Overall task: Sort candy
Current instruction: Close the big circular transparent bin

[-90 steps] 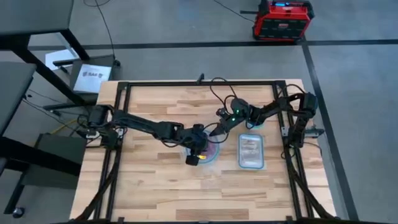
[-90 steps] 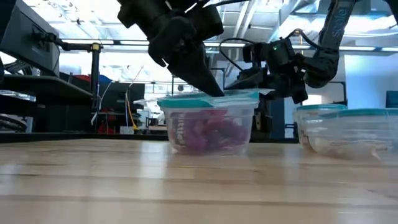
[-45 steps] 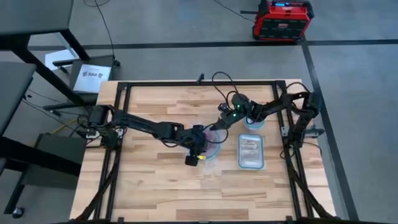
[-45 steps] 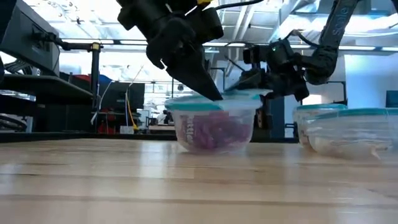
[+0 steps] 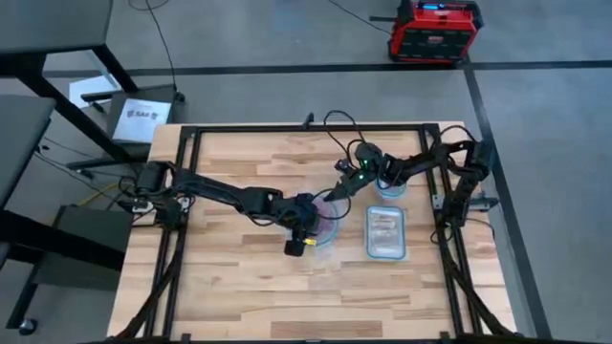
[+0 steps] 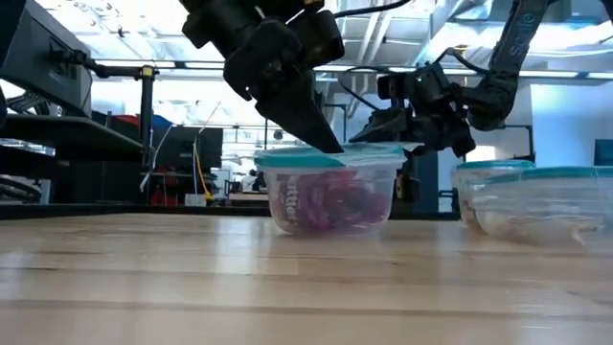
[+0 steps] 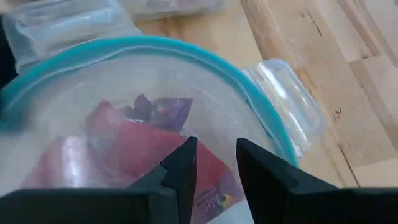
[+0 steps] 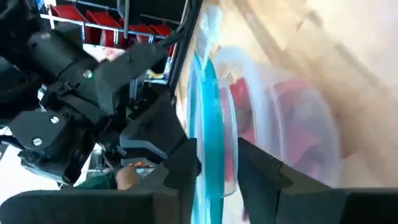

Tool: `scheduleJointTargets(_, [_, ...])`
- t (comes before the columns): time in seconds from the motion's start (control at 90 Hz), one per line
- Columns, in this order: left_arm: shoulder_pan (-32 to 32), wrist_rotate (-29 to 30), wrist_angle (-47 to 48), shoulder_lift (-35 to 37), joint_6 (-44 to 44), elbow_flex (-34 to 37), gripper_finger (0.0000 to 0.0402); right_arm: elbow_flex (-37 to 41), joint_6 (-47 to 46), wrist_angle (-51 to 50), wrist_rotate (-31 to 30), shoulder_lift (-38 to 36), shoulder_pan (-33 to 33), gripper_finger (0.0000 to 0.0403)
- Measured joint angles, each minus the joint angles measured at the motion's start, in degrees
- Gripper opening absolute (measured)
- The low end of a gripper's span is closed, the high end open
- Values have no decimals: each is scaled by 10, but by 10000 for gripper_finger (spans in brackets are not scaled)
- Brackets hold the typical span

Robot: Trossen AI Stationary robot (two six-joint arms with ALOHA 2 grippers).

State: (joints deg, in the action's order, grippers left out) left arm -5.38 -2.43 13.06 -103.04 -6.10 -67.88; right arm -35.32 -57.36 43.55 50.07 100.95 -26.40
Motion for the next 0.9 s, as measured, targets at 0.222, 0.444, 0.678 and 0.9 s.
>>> scheduleJointTargets(0.222, [3, -19, -1, 0, 10, 0, 98, 0, 85, -76, -5, 0, -42, 211])
scheduleJointTargets(0.444, [3, -18, -7, 0, 10, -4, 98, 0, 130, -72, -13, -34, -95, 237])
scheduleJointTargets(0.678, [1, 70, 67, 1, -42, -89, 98, 0, 204, -73, -46, -153, -72, 211])
scheduleJointTargets(0.9, [-18, 121, 232, 70, -44, -151, 98, 0, 371, -164, -114, -236, 44, 193])
